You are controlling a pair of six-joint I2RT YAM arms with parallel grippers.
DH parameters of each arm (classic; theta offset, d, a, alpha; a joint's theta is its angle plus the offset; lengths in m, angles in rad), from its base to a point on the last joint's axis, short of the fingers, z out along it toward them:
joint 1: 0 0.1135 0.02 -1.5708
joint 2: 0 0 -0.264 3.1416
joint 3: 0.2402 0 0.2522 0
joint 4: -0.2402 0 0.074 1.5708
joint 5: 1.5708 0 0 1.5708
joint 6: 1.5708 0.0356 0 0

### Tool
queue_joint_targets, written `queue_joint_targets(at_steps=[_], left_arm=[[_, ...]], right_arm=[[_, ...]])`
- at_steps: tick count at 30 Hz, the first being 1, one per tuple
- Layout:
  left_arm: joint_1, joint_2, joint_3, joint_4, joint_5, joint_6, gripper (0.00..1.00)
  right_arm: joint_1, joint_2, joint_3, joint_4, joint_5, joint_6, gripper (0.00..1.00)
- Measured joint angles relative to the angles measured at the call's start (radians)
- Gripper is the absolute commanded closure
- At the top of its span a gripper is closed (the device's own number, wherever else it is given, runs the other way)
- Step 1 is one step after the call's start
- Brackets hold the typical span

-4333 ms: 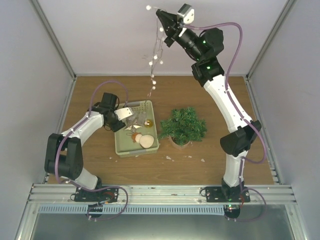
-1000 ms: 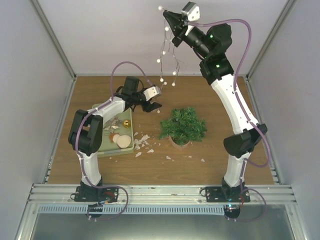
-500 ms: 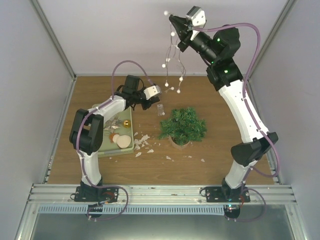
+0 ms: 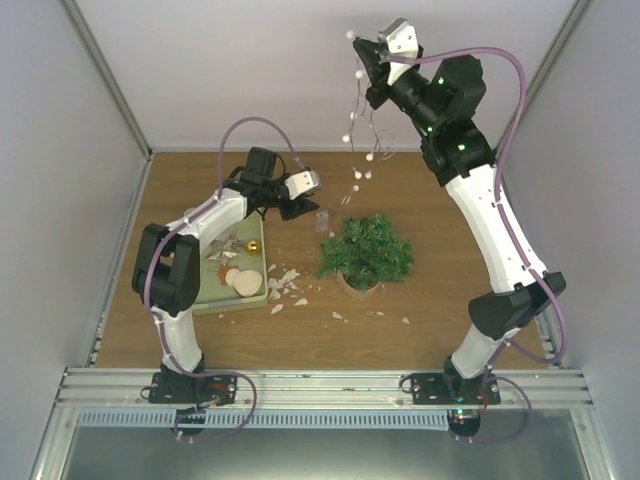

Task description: Decorate the small christmas tree

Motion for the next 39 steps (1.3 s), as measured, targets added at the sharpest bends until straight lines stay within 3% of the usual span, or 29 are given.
queue_joint_targets(at_steps=[10, 20, 29, 32, 35, 39], left_arm=[[-0.015, 0.053, 0.081, -0.030, 0.102, -0.007, 0.45], [-0.043, 0.103, 0.124, -0.112, 0.184, 0.069, 0.46], [-0.062, 0.192, 0.131, -0.079, 0.155, 0.044, 0.49], [-0.065, 0.200, 0.135, -0.040, 0.131, 0.018, 0.56], [-0.066, 0.200, 0.148, -0.006, 0.119, -0.008, 0.75], [-0.068, 0.200, 0.156, 0.036, 0.114, -0.031, 0.90]], right_arm=[[0.000, 0.000, 0.046, -0.037, -0.005, -0.005, 0.99], [0.000, 0.013, 0.078, -0.046, -0.008, -0.012, 0.99], [0.000, 0.019, 0.079, -0.061, -0.021, -0.011, 1.00], [0.000, 0.019, 0.079, -0.072, -0.028, -0.011, 1.00], [0.000, 0.016, 0.078, -0.088, -0.031, -0.012, 1.00], [0.000, 0.002, 0.072, -0.114, -0.014, -0.018, 0.99]])
